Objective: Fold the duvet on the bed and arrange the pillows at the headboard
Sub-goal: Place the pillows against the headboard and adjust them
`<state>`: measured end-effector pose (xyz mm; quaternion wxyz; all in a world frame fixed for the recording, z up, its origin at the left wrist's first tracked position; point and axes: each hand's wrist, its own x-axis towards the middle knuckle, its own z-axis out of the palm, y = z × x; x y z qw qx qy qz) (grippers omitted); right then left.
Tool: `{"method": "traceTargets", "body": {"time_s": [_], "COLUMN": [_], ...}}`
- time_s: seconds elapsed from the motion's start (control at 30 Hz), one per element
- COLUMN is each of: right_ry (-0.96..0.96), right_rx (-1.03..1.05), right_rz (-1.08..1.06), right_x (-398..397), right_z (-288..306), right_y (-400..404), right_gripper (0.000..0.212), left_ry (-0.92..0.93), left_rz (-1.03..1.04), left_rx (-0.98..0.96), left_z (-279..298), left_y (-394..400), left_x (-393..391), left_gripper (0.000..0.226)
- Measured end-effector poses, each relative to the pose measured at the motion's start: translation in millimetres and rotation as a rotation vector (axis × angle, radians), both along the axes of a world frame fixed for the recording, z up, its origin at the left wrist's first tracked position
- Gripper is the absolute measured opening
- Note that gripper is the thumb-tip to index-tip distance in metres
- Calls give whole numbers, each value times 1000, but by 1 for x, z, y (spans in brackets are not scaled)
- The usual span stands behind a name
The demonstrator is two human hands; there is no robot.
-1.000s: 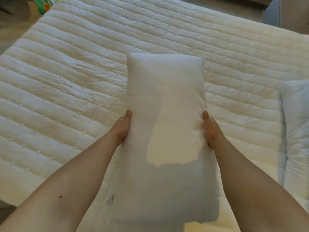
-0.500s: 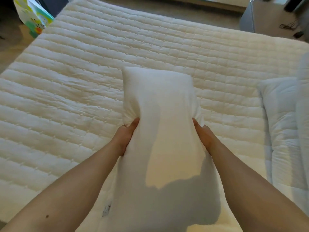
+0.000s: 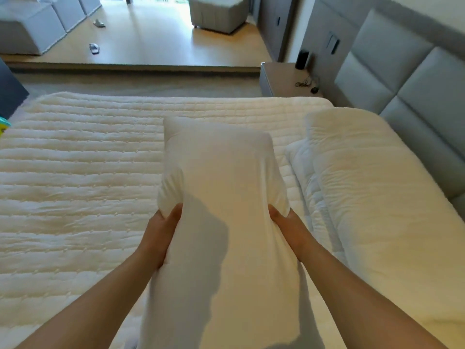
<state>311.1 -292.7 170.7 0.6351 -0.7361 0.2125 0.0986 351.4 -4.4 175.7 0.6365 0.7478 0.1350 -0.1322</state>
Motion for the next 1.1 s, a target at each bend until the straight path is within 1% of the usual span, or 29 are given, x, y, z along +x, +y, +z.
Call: {"method": "traceTargets", "body": {"time_s": [0.03, 0.07, 0.1, 0.17, 0.2, 0.23, 0.3, 0.33, 0.43, 0.57, 0.67, 0.7, 0.73, 0.8, 0.9, 0.97, 1.0, 1.03, 1.07, 1.1], "right_ry": [-22, -40, -70, -118, -134, -148, -167, -174, -164, -123, -92, -83, -73, -48, 14, 181, 305, 407, 475, 508], "right_rx": [-2, -15, -35, -75, -85, -93, -123, -147, -265, -361, -436, -455, -477, -527, -611, -758, -837, -874, -868, -845], "right_rz": [-34, -77, -117, -175, -188, -195, -219, -227, -241, -285, -315, -317, -315, -311, -307, -288, -267, -246, -243, -259], "right_x": [-3, -6, -9, -14, -17, -19, -25, -27, -33, -36, -33, -30, -27, -17, 2, 11, 12, 10, 7, 3], "right_z": [11, 21, 33, 56, 68, 80, 105, 117, 145, 173, 187, 190, 192, 190, 167, 128, 102, 75, 49, 28], "right_y": [-15, -32, -49, -88, -108, -129, -171, -195, -267, -355, -413, -431, -449, -484, -526, -550, -558, -564, -568, -568], "right_gripper": [56, 58, 62, 74, 75, 72, 62, 61, 69, 76, 80, 79, 74, 65, 62, 69, 75, 80, 86, 90], "left_ry": [-12, -26, -45, -60, -73, -92, -107, -102, -81, -76, -51, -42, -36, -41, -31, 6, 60, 125, 205, 276], "left_rz": [-12, -37, -67, -93, -98, -105, -136, -153, -214, -311, -324, -322, -317, -295, -284, -413, -499, -561, -591, -594], "left_rx": [-16, -26, -41, -81, -99, -122, -170, -187, -216, -232, -253, -264, -274, -266, -143, 50, 158, 236, 265, 251], "left_z": [9, 18, 28, 46, 53, 60, 74, 79, 96, 112, 116, 117, 115, 109, 88, 62, 47, 34, 22, 13], "left_y": [-16, -33, -51, -89, -109, -130, -176, -199, -274, -368, -431, -449, -467, -500, -540, -554, -556, -556, -554, -553], "left_x": [0, 1, 1, 3, 5, 7, 8, 10, 11, 12, 17, 19, 22, 29, 41, 47, 48, 46, 44, 41], "left_gripper": [36, 35, 41, 64, 71, 73, 74, 74, 66, 78, 75, 74, 76, 76, 75, 69, 68, 71, 77, 84]}}
